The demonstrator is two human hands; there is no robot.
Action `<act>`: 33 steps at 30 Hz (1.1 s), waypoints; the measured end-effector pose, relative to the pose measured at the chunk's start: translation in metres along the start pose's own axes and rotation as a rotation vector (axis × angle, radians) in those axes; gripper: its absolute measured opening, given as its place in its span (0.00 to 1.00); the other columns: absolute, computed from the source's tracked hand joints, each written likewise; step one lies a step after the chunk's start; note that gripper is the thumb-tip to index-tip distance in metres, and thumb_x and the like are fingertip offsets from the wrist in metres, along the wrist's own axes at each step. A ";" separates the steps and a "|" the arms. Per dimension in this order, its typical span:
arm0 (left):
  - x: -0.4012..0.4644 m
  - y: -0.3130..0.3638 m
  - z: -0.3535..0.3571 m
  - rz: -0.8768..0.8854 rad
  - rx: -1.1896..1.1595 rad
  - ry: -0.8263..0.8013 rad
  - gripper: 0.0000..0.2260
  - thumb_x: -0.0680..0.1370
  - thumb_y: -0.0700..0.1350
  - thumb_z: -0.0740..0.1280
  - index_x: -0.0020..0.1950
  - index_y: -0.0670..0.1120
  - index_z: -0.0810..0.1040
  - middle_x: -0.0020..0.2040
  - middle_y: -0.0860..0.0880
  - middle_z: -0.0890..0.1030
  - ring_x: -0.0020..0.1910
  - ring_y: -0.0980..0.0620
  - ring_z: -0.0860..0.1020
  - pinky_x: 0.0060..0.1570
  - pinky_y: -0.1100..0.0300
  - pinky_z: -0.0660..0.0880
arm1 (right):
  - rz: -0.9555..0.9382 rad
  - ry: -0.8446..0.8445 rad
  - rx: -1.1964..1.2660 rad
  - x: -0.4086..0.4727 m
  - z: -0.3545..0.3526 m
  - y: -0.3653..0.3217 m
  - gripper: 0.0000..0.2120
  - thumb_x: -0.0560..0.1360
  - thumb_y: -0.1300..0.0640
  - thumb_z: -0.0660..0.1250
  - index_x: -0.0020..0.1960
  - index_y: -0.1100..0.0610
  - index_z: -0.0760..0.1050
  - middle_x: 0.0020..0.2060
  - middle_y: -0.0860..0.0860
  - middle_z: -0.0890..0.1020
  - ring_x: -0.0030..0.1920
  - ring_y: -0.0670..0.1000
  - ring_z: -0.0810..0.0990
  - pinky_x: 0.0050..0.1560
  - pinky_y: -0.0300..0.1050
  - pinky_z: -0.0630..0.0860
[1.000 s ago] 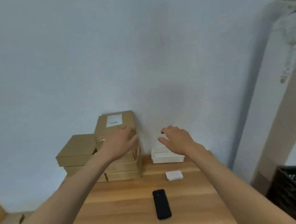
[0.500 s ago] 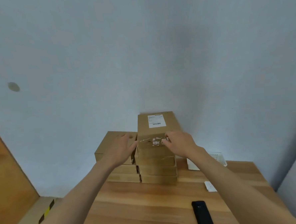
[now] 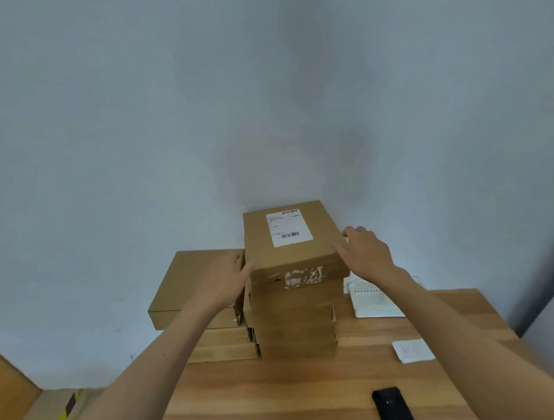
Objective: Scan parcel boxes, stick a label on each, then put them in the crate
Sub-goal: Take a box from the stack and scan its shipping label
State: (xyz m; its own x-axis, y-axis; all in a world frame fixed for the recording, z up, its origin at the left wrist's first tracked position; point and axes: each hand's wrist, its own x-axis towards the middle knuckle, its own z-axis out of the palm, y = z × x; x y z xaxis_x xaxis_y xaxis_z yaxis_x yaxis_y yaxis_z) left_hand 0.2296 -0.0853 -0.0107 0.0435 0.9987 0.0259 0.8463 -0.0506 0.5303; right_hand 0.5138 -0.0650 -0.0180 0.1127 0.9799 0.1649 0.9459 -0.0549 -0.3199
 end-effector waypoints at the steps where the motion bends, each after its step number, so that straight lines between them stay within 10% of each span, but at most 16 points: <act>1: 0.010 -0.003 0.003 -0.011 -0.019 -0.011 0.24 0.85 0.57 0.58 0.78 0.48 0.67 0.75 0.48 0.72 0.71 0.46 0.72 0.65 0.53 0.70 | 0.029 -0.002 0.026 0.005 0.004 0.003 0.23 0.84 0.43 0.56 0.71 0.57 0.70 0.66 0.56 0.76 0.64 0.58 0.76 0.62 0.54 0.74; 6: 0.049 -0.011 0.022 -0.058 -0.134 -0.046 0.24 0.85 0.58 0.58 0.75 0.45 0.69 0.69 0.47 0.76 0.59 0.50 0.75 0.55 0.58 0.68 | 0.230 -0.027 0.319 0.032 0.030 0.018 0.27 0.83 0.40 0.58 0.72 0.59 0.69 0.67 0.57 0.77 0.64 0.58 0.77 0.63 0.54 0.73; 17: 0.097 -0.027 0.056 -0.226 -0.519 -0.152 0.26 0.83 0.62 0.59 0.74 0.47 0.73 0.65 0.50 0.80 0.61 0.47 0.78 0.65 0.51 0.74 | 0.310 -0.170 0.800 0.062 0.062 0.024 0.18 0.82 0.45 0.63 0.62 0.58 0.73 0.59 0.55 0.79 0.57 0.55 0.78 0.59 0.51 0.76; 26: 0.044 -0.050 0.058 -0.115 -0.651 -0.077 0.16 0.85 0.55 0.60 0.69 0.51 0.77 0.60 0.54 0.82 0.56 0.56 0.80 0.46 0.63 0.74 | 0.335 -0.131 0.886 -0.007 0.068 0.014 0.20 0.80 0.47 0.67 0.65 0.58 0.69 0.55 0.50 0.77 0.51 0.45 0.78 0.44 0.39 0.75; 33: -0.023 -0.073 0.070 0.043 -0.788 -0.043 0.18 0.85 0.46 0.63 0.75 0.52 0.71 0.68 0.58 0.79 0.66 0.60 0.77 0.67 0.58 0.73 | 0.419 -0.087 1.014 -0.077 0.071 0.007 0.25 0.77 0.41 0.70 0.64 0.56 0.68 0.55 0.47 0.77 0.53 0.44 0.77 0.46 0.40 0.75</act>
State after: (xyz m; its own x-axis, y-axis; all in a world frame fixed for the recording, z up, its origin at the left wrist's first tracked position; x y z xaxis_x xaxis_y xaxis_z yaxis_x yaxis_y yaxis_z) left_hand 0.2040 -0.1046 -0.1091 0.1016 0.9942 0.0353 0.2186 -0.0569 0.9741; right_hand 0.4900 -0.1275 -0.0993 0.3070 0.9328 -0.1888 0.1442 -0.2416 -0.9596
